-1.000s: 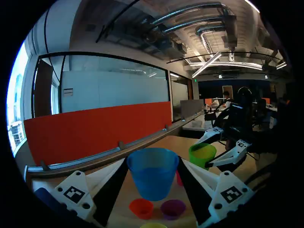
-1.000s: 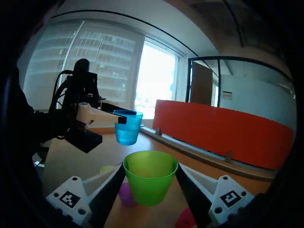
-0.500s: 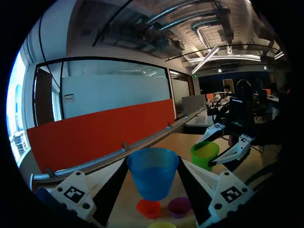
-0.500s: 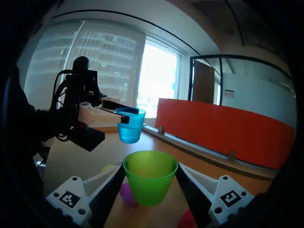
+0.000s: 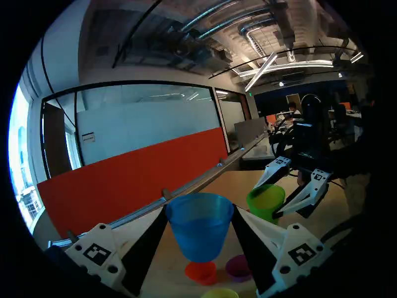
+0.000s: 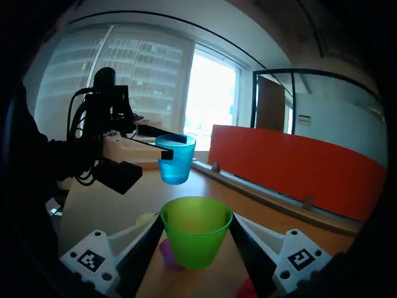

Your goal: Pour water

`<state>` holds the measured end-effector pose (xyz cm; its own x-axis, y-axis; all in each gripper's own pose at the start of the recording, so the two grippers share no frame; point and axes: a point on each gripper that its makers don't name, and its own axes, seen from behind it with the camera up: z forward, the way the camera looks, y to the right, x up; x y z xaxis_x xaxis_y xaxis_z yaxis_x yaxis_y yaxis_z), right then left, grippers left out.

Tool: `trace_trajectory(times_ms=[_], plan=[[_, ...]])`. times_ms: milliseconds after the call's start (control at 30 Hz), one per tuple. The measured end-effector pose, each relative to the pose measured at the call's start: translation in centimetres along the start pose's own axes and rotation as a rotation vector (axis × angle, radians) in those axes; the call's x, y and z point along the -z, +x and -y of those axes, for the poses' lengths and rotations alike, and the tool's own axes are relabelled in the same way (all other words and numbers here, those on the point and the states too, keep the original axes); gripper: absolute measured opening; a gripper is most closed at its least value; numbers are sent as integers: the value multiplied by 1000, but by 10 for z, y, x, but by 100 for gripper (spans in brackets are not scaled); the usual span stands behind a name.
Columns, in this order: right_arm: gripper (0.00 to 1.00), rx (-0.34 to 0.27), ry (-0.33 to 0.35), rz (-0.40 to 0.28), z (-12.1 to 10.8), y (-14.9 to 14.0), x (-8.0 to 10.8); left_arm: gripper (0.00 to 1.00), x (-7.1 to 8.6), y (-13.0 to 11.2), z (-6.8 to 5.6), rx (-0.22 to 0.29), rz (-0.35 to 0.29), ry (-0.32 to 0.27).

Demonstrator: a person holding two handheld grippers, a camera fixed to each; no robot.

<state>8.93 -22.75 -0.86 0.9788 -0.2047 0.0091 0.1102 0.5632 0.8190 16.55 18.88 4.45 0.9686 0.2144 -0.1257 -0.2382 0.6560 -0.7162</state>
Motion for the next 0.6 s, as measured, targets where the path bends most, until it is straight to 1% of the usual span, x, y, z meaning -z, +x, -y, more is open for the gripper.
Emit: trace_trajectory(times_ms=[300, 600], plan=[[93, 4, 18, 8, 4, 2, -5, 88, 5, 8, 7, -5, -16, 15], [93, 20, 49, 24, 11, 2, -13, 88, 10, 11, 8, -35, -18, 21]])
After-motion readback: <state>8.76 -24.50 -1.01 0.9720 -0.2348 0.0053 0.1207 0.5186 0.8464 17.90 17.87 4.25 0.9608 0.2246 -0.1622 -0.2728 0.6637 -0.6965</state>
